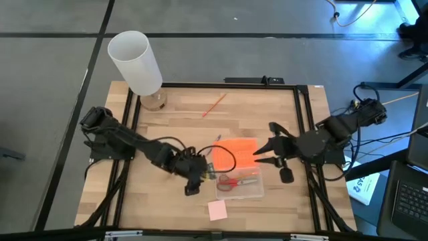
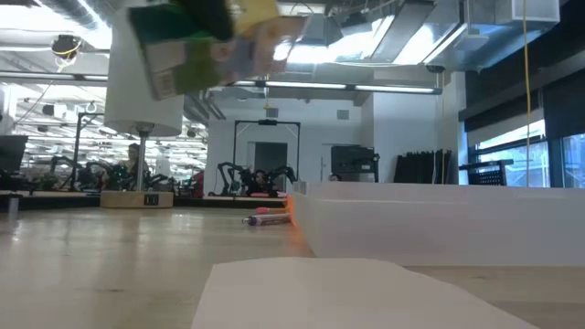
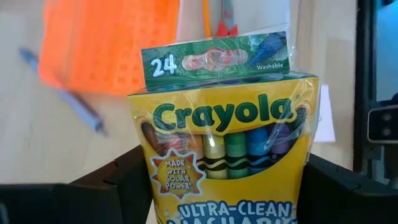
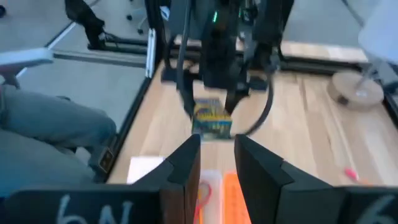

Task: Pack school essentials
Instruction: Put the yellow box of crayons into the orange supply box

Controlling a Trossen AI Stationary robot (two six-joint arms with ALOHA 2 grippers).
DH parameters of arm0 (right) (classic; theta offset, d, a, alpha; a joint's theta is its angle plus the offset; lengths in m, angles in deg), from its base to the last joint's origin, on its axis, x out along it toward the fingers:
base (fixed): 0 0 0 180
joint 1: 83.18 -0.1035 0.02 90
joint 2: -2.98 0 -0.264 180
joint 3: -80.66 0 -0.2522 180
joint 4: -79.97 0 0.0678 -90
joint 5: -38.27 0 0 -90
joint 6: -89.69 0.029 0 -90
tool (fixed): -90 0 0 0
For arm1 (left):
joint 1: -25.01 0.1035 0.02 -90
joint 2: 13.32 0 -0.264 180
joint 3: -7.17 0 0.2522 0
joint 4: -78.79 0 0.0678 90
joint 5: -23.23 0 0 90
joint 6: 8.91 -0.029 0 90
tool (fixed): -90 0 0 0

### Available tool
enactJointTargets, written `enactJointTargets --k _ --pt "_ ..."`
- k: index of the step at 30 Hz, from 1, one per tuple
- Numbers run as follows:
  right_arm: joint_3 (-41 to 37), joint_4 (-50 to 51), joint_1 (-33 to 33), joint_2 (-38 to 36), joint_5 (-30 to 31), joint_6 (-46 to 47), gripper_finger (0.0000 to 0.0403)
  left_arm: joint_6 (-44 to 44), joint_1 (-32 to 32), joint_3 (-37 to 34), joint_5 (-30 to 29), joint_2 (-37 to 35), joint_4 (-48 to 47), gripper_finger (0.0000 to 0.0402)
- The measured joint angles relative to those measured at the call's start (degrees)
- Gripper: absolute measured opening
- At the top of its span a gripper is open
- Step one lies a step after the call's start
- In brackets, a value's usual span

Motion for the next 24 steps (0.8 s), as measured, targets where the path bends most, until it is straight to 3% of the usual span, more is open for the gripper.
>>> enactJointTargets --k 4,11,15,24 --pt "-6.1 0.2 -1.4 -6.1 0.3 3.7 0.0101 -5.3 3.2 0.0 3.5 0.0 4.5 0.0282" --pt "-11.8 7.4 -3.5 -13.2 0.0 10.2 0.0101 -13.9 7.5 0.0 3.8 0.7 12.0 0.0282" --pt "-12.4 13.9 -4.1 -13.5 0.8 13.8 0.0101 -16.7 8.8 0.0 4.3 3.2 15.9 0.0282" --pt "-12.3 16.1 -4.0 -13.5 1.1 13.6 0.0101 -19.3 8.7 0.0 7.3 11.0 29.4 0.0282"
